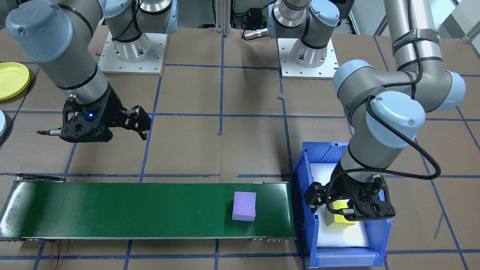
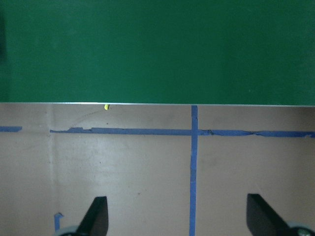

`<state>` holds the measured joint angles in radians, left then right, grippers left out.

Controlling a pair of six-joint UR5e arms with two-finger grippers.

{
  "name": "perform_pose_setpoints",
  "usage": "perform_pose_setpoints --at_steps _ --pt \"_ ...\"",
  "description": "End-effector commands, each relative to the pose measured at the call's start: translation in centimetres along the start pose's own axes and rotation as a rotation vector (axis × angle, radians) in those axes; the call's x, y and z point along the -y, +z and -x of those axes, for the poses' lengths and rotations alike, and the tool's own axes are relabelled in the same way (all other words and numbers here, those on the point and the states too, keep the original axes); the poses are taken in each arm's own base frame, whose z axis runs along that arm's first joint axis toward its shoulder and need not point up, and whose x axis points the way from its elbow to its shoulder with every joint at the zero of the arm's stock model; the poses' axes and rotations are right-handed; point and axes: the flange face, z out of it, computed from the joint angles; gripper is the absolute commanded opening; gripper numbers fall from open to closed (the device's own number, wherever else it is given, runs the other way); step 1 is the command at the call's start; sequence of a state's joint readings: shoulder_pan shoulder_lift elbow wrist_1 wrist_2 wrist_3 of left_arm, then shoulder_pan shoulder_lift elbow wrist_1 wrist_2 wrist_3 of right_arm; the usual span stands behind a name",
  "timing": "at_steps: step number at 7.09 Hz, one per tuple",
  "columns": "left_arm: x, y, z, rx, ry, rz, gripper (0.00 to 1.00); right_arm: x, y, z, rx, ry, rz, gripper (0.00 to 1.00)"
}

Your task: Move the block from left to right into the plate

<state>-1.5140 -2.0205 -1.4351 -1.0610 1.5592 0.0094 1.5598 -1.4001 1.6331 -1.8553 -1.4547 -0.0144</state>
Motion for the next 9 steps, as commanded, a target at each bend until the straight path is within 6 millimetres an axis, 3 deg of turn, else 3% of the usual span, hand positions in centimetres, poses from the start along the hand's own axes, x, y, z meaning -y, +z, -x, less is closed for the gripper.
perform_pose_setpoints --at_steps 1,2,5,8,9 --pt "1.1 4.3 4.9 0.007 0.062 0.057 1.0 5.8 3.8 0.4 0.065 0.069 -0.039 1.0" --pt "0.7 6.1 5.1 0.004 0.1 0.085 1.0 7.5 6.5 0.2 0.067 0.081 -0.05 1.0" --pt "0.2 9.9 5.5 -0.007 0.164 0.143 1.0 8.5 10.0 0.4 0.131 0.084 -0.031 1.0" --pt "0.2 11.2 5.5 -0.008 0.169 0.156 0.98 8.1 10.3 0.8 0.171 0.098 -0.018 1.0" --pt "0.0 11.8 5.7 -0.009 0.167 0.165 0.87 8.1 10.4 0.8 0.172 0.101 -0.016 1.0"
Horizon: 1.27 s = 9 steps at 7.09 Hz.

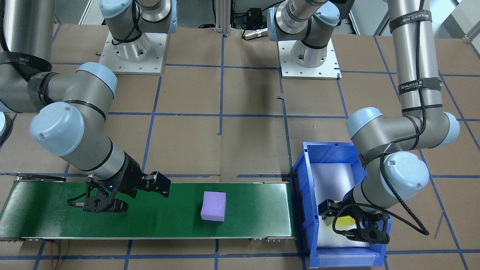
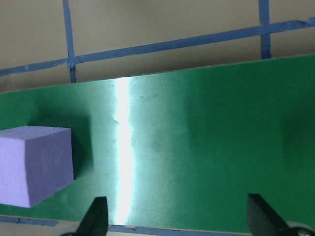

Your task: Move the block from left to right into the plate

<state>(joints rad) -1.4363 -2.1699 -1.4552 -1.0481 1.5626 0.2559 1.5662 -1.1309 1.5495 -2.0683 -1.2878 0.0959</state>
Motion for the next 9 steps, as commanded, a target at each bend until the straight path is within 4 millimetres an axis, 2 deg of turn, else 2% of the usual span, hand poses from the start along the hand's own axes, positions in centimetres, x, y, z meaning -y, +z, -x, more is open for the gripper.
perform_pose_setpoints --at_steps 1,2,3,4,5,6,7,8,9 --pt "-0.5 1.3 0.2 -0.006 -0.003 0.024 0.61 -0.1 0.0 0.0 0.004 0.002 0.001 1.0" --pt "-0.3 0.8 0.4 -0.003 -0.005 0.014 0.42 -0.1 0.1 0.0 0.002 0.001 0.002 1.0" --pt "0.0 -0.7 0.5 0.006 -0.015 -0.008 0.33 -0.1 0.1 0.0 0.002 0.002 0.004 1.0" --pt "0.0 -2.0 0.5 0.011 -0.021 -0.026 0.31 0.0 0.1 -0.1 0.003 0.003 0.004 1.0" --pt "-0.1 -4.9 0.3 0.013 -0.082 -0.06 0.31 0.0 0.2 -0.1 0.002 0.004 0.005 1.0" --pt "-1.1 -7.3 0.0 0.006 -0.155 -0.044 0.31 -0.1 0.2 0.0 0.003 0.004 0.005 1.0" --pt "-1.8 -9.9 -0.4 0.005 -0.159 -0.051 0.31 0.0 0.4 -0.1 0.005 0.005 0.008 1.0" --pt "-3.0 -12.4 -1.7 -0.009 -0.15 -0.052 0.31 0.0 0.4 0.1 0.018 0.006 0.01 1.0" --pt "-3.7 -14.6 -4.9 -0.067 -0.138 -0.089 0.31 0.0 0.5 0.0 0.026 0.008 0.012 1.0"
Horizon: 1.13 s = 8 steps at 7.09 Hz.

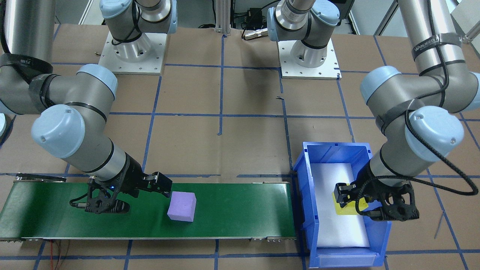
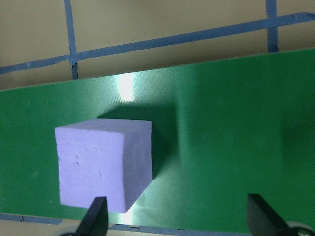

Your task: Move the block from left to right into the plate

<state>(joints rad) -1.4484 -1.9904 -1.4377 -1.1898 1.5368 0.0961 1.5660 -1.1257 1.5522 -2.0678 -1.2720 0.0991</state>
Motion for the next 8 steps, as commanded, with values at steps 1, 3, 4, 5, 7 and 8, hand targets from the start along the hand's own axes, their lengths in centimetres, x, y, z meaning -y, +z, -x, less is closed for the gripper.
perform_pose_setpoints --at_steps 1,3,4,5,7,8 --pt "-1.9 -3.5 -6.1 -0.067 0.002 -0.033 0.31 0.2 0.1 0.0 0.011 0.0 0.001 1.0" --pt "-3.0 -1.2 -12.0 -0.072 0.061 0.001 0.31 0.7 1.3 -0.3 0.01 0.002 0.015 1.0" --pt "-3.0 0.4 -13.9 -0.074 0.082 0.009 0.31 0.8 1.5 -0.3 0.012 0.001 0.007 1.0" --pt "-2.7 2.1 -14.8 -0.076 0.094 0.009 0.31 0.9 2.0 -0.5 0.012 0.002 0.011 1.0" --pt "-2.6 2.7 -15.5 -0.081 0.105 -0.003 0.31 1.1 2.7 -0.7 0.012 -0.004 0.01 1.0" --pt "-2.4 3.8 -15.5 -0.083 0.103 0.011 0.31 1.3 4.0 -1.3 0.003 -0.012 0.004 1.0"
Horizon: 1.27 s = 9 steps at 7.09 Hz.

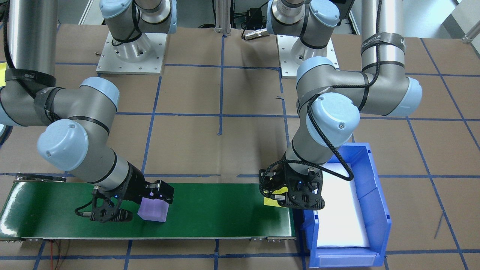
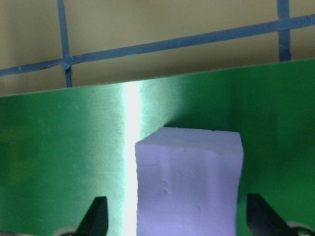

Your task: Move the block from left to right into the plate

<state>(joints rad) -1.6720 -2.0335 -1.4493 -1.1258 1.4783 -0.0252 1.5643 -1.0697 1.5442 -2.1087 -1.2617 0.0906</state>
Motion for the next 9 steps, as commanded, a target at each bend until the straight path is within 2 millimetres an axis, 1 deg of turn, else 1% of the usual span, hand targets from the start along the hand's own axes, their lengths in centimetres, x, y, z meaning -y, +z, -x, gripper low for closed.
perform_pose_setpoints --at_steps 1,2,3,4,5,6,7,8,9 --pt "0.7 2.3 -0.4 -0.007 0.009 -0.007 0.31 0.4 1.5 -0.9 -0.038 -0.05 -0.017 0.65" --pt "0.9 2.8 -0.4 -0.007 0.011 -0.015 0.31 0.8 0.3 -1.6 -0.088 -0.14 -0.035 0.39" --pt "1.2 3.4 -0.4 -0.009 0.012 -0.022 0.31 1.1 -0.9 -3.3 -0.212 -0.239 -0.043 0.34" --pt "1.3 3.5 -0.4 -0.012 0.011 -0.028 0.32 0.8 -3.8 -4.6 -0.33 -0.363 -0.052 0.33" --pt "1.2 3.6 -0.6 -0.011 0.016 -0.028 0.33 0.8 -7.8 -7.6 -0.389 -0.469 -0.058 0.33" --pt "1.2 3.7 -0.7 -0.009 0.025 -0.027 0.34 0.1 -11.9 -14.5 -0.436 -0.53 -0.038 0.33" --pt "1.1 4.0 -0.6 -0.005 0.029 -0.021 0.35 -1.6 -15.1 -21.9 -0.463 -0.654 0.005 0.33" --pt "0.5 6.5 -0.3 0.001 0.022 0.005 0.79 -3.7 -18.5 -29.8 -0.48 -0.693 0.036 0.33" --pt "0.4 6.6 -0.3 0.0 0.025 -0.036 0.98 -6.0 -19.8 -36.9 -0.47 -0.711 0.079 0.33"
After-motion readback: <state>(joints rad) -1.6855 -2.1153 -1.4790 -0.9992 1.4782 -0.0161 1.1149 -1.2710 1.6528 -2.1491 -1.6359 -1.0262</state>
